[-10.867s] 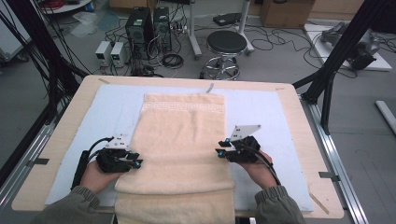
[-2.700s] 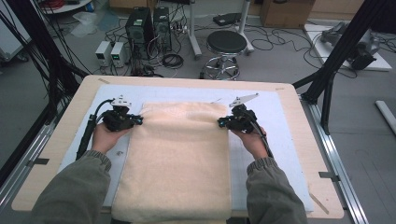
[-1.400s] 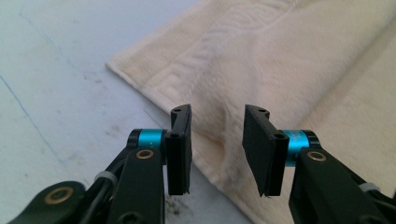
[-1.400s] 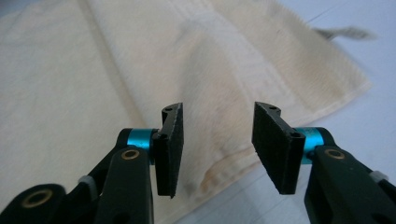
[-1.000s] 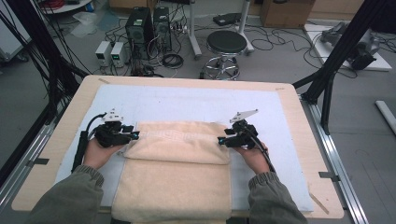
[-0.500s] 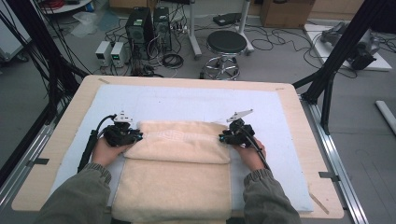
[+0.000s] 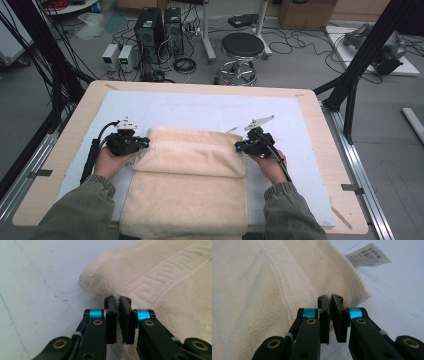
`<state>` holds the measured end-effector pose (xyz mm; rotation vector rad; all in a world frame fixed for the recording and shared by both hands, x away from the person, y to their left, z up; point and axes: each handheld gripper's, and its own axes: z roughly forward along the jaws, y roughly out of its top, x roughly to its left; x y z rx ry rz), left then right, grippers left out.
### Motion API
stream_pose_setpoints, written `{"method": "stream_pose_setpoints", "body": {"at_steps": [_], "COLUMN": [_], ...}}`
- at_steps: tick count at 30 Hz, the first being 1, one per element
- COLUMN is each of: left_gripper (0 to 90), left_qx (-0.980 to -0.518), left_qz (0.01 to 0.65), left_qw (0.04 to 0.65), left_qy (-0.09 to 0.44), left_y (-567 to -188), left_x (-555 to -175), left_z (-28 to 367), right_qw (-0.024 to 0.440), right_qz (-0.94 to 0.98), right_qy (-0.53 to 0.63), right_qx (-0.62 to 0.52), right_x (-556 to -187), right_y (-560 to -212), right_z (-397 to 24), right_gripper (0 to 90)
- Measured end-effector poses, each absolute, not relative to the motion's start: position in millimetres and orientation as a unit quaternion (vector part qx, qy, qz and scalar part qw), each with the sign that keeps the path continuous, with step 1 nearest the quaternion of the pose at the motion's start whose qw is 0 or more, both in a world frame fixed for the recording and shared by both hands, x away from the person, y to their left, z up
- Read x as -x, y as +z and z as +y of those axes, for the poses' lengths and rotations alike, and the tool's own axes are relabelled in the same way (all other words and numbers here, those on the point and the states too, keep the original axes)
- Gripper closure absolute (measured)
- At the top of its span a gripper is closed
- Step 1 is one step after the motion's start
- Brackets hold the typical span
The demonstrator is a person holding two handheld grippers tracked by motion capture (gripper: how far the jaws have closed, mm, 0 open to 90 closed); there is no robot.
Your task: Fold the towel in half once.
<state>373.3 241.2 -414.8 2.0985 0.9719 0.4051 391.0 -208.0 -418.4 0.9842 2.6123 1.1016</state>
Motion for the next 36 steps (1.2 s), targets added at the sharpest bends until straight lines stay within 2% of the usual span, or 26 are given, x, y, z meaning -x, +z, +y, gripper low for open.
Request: {"method": "stream_pose_setpoints", "body": {"at_steps": [6, 13, 20, 22, 26, 30, 36], "left_gripper": [84.0, 83.8, 83.6, 79.4, 66.1, 60.4, 58.0], "left_qx": [-0.823, -0.831, -0.835, -0.842, -0.841, -0.831, -0.819], "left_qz": [0.362, 0.318, 0.292, 0.283, 0.293, 0.310, 0.333], "left_qw": [0.403, 0.417, 0.437, 0.434, 0.431, 0.436, 0.437], "left_qy": [0.168, 0.186, 0.161, 0.147, 0.142, 0.155, 0.165], "left_y": [-396.8, -386.9, -396.0, -399.7, -400.5, -396.6, -399.0], "left_x": [-352.5, -305.9, -249.0, -237.9, -238.4, -252.0, -283.5], "left_z": [250.2, 258.9, 268.2, 270.7, 279.4, 281.0, 277.2], "right_qw": [0.037, 0.046, 0.022, 0.012, 0.008, 0.026, 0.061], "right_qz": [0.877, 0.878, 0.890, 0.894, 0.887, 0.875, 0.878], "right_qy": [0.385, 0.408, 0.409, 0.405, 0.419, 0.433, 0.411], "right_qx": [-0.284, -0.245, -0.201, -0.189, -0.192, -0.213, -0.238], "right_x": [-370.3, -329.2, -278.9, -266.2, -258.0, -267.5, -298.0], "right_y": [-396.4, -372.0, -376.5, -381.5, -384.9, -381.4, -390.6], "right_z": [-207.3, -210.1, -209.3, -209.5, -214.4, -218.9, -215.2], "right_gripper": [85.0, 85.0, 84.6, 82.9, 76.3, 70.3, 63.7]}}
